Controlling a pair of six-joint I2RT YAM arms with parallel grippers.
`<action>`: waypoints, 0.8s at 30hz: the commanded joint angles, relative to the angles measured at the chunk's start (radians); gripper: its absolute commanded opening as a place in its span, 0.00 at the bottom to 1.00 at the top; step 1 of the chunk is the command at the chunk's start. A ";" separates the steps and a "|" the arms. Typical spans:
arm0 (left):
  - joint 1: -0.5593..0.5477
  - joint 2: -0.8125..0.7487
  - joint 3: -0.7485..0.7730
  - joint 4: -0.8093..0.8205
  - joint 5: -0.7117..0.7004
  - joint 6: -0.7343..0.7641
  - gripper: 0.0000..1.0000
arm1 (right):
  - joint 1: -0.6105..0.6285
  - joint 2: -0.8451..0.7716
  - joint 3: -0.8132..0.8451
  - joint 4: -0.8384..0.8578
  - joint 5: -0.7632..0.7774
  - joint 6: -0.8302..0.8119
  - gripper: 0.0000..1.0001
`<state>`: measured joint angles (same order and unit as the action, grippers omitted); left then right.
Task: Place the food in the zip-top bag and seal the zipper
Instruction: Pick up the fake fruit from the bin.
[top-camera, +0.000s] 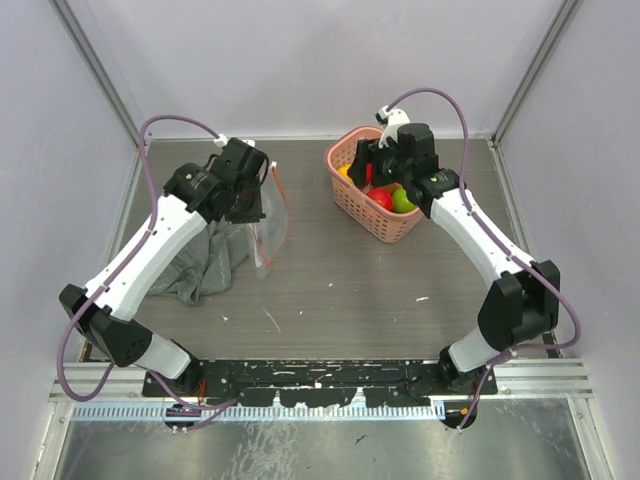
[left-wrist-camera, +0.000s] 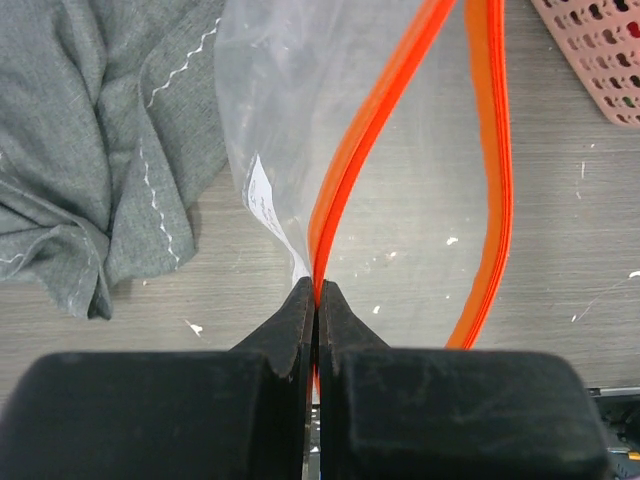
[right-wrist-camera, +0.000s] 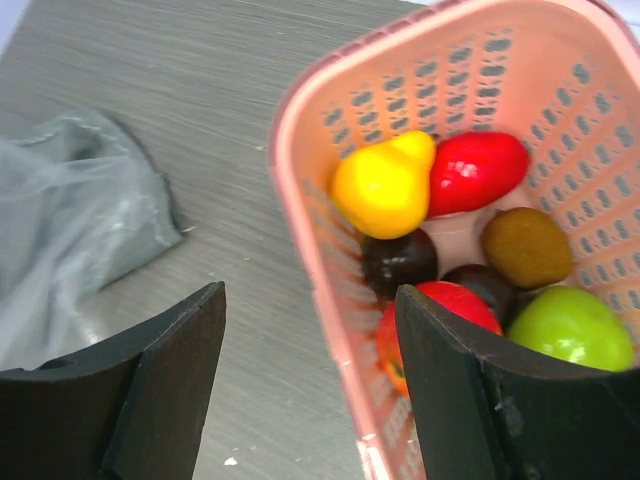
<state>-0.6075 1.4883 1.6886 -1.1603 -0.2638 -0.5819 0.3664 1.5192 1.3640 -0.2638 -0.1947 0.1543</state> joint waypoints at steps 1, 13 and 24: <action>0.004 0.004 0.052 -0.047 -0.045 0.024 0.00 | -0.051 0.069 0.078 -0.012 0.053 -0.050 0.73; 0.003 0.050 0.037 -0.010 0.009 0.025 0.00 | -0.093 0.241 0.177 -0.193 0.189 -0.050 0.89; 0.003 0.075 0.024 0.041 0.063 0.028 0.00 | -0.104 0.322 0.187 -0.264 0.151 -0.048 0.99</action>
<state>-0.6075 1.5684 1.6997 -1.1652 -0.2291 -0.5610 0.2665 1.8194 1.5002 -0.5064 -0.0193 0.1108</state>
